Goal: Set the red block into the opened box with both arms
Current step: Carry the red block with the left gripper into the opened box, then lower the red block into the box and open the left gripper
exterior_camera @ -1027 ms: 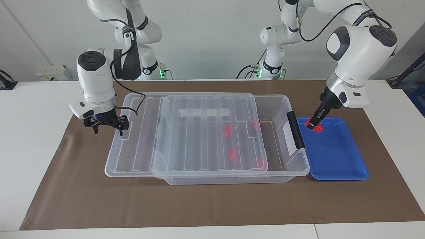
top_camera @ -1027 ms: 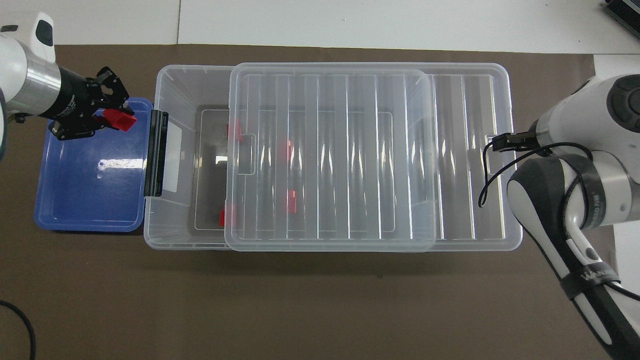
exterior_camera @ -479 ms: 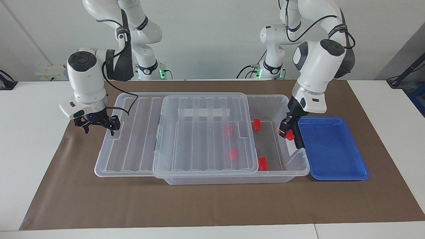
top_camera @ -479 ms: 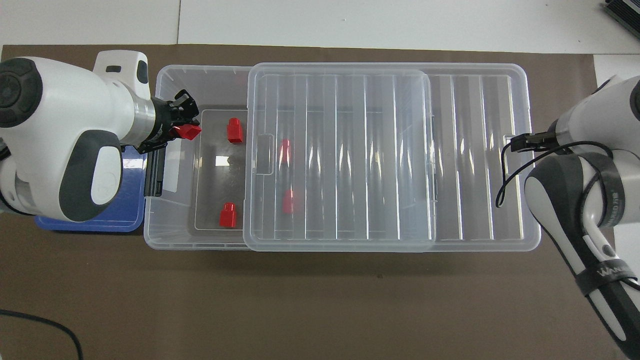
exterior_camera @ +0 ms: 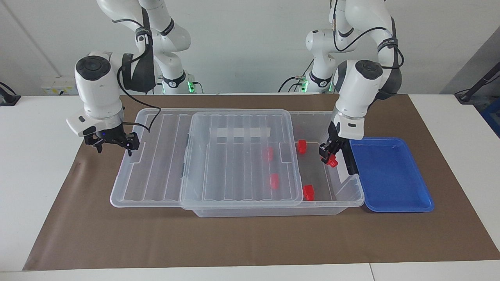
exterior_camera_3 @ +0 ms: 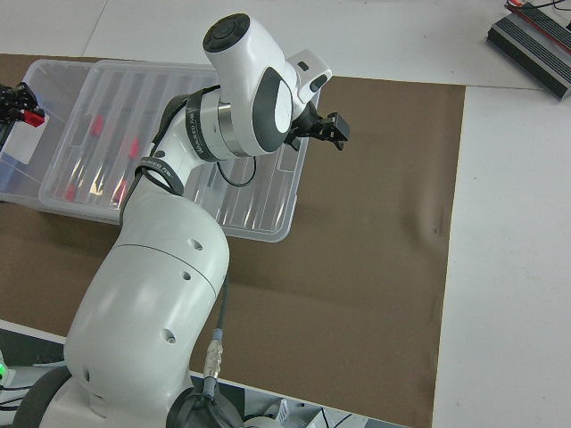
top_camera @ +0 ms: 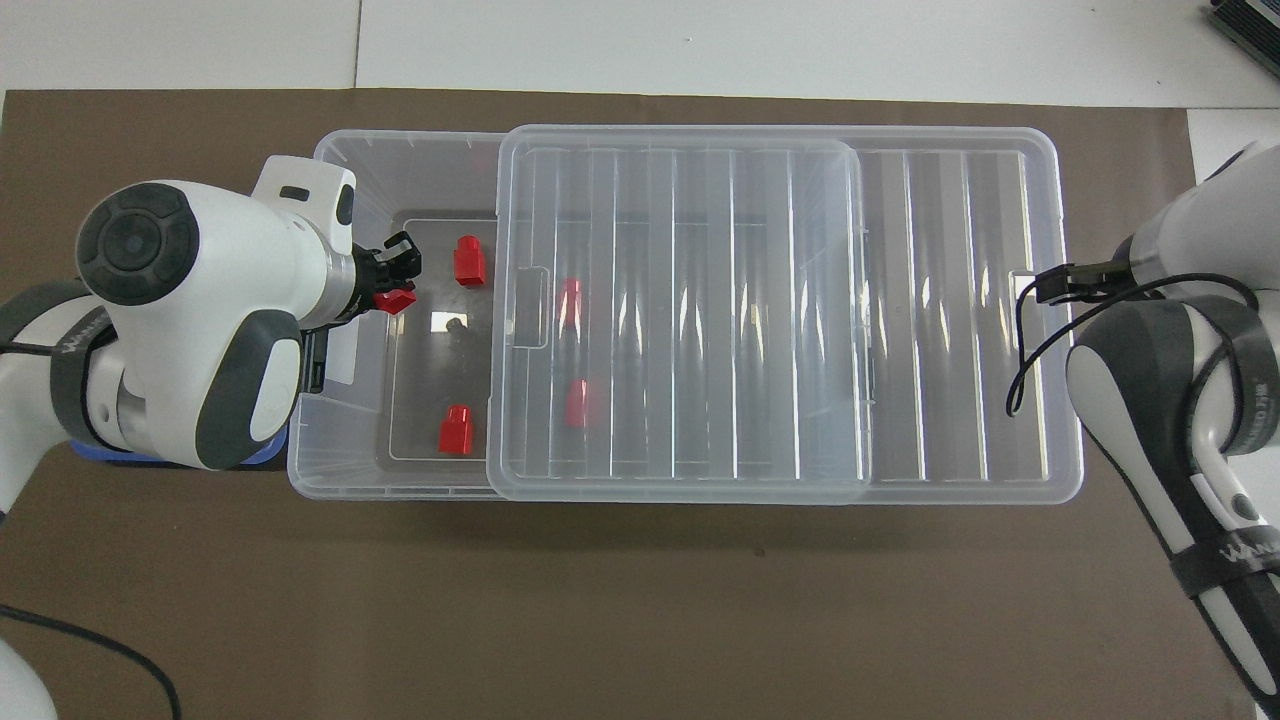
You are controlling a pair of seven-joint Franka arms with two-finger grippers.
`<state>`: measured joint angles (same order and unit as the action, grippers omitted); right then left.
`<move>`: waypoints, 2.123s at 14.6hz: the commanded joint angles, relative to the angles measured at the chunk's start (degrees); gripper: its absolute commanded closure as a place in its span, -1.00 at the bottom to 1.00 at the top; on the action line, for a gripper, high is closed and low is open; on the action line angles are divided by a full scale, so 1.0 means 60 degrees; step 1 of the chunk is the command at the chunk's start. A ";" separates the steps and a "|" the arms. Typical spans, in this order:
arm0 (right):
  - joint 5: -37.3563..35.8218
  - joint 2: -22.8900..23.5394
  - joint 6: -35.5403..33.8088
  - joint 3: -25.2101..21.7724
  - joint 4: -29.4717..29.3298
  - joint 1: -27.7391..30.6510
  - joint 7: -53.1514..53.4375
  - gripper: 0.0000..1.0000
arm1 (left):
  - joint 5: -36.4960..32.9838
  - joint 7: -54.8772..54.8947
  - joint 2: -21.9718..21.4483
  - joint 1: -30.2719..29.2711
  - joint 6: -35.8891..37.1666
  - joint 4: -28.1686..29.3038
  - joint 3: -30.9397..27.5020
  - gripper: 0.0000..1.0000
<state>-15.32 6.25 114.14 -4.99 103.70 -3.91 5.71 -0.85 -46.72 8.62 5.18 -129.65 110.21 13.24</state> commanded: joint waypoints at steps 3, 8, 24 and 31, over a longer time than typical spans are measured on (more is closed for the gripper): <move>0.1230 -0.1156 -0.0829 0.0099 -0.0247 0.0109 -0.0160 -1.00 | -0.0880 0.0140 0.0802 0.0426 -0.0877 0.0308 -0.0126 1.00; 0.2451 -0.1335 -0.3066 0.0026 -0.1607 0.0124 -0.0087 -1.00 | -0.1440 0.0111 0.1565 0.0514 -0.1609 0.0454 -0.0126 1.00; 0.2745 -0.1510 -0.3965 0.0040 -0.1859 0.0109 0.0235 -1.00 | -0.1792 -0.0313 0.1815 0.0529 -0.1639 0.0367 -0.0111 -1.00; 0.2745 -0.1510 -0.3994 0.0040 -0.1844 0.0109 0.0221 -1.00 | -0.1340 -0.0415 0.0864 0.0441 -0.0264 0.0162 -0.0097 -1.00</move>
<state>-0.30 -2.62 90.83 -5.06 92.58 -3.92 6.36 -10.13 -47.80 16.78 7.48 -134.85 110.84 13.14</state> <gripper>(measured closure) 0.000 0.000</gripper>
